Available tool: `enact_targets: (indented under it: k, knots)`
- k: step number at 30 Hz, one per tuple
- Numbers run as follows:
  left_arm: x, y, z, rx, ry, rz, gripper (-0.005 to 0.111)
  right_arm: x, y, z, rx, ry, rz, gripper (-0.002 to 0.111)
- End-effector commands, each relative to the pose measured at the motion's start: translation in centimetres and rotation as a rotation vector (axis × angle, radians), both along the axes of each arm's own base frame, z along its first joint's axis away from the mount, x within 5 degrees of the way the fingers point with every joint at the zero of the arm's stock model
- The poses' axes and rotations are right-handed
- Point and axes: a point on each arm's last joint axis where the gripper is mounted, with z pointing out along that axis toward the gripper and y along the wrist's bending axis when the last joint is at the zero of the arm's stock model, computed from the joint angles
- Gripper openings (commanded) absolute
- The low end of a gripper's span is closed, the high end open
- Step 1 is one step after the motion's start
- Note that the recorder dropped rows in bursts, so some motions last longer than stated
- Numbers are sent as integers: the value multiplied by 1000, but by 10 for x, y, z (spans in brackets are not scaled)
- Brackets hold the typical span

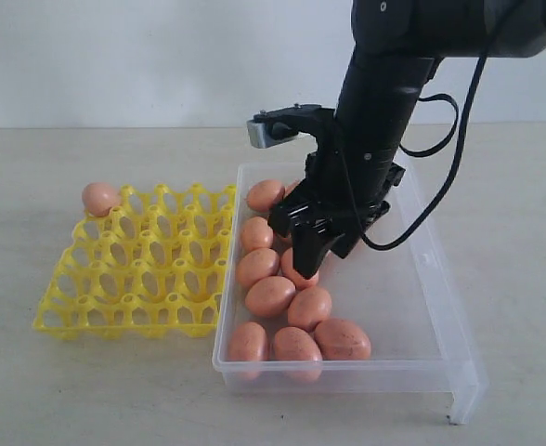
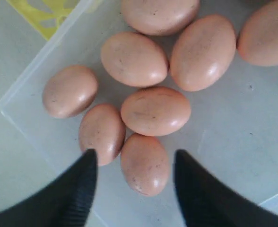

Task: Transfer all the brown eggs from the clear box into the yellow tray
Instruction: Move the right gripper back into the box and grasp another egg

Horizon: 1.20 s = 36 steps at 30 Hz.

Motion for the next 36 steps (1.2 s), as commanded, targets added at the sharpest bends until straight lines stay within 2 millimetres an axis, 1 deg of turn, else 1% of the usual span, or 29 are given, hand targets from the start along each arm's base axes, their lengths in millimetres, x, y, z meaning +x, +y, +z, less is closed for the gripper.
enact_targets:
  k: [1, 3, 5, 7, 9, 17, 23, 26, 32, 36]
  knots:
    - [0, 0, 0, -13, -13, 8, -4, -1, -2, -1, -44, -26, 37, 74]
    - [0, 0, 0, -13, -13, 8, -4, -4, -4, -6, -55, -6, 33, 69]
    - [0, 0, 0, -13, -13, 8, -4, -10, -7, -17, -74, 31, 41, 62]
    - [0, 0, 0, -13, -13, 8, -4, -15, -10, -26, -89, 58, 74, 59]
    - [0, 0, 0, -13, -13, 8, -4, -19, -13, -32, -106, 73, 100, 60]
    - [0, 0, 0, -13, -13, 8, -4, -21, -14, -37, -107, 78, 148, 59]
    - [0, 0, 0, -13, -13, 8, -4, -18, -12, -61, -132, 140, 161, 59]
    - [0, 0, 0, -13, -13, 8, -4, -15, -11, -70, -136, 141, 160, 59]
    - [0, 0, 0, -13, -13, 8, -4, -11, -9, -72, -116, 93, 148, 59]
    - [0, 0, 0, -13, -13, 8, -4, -9, -8, -72, -104, 63, 175, 59]
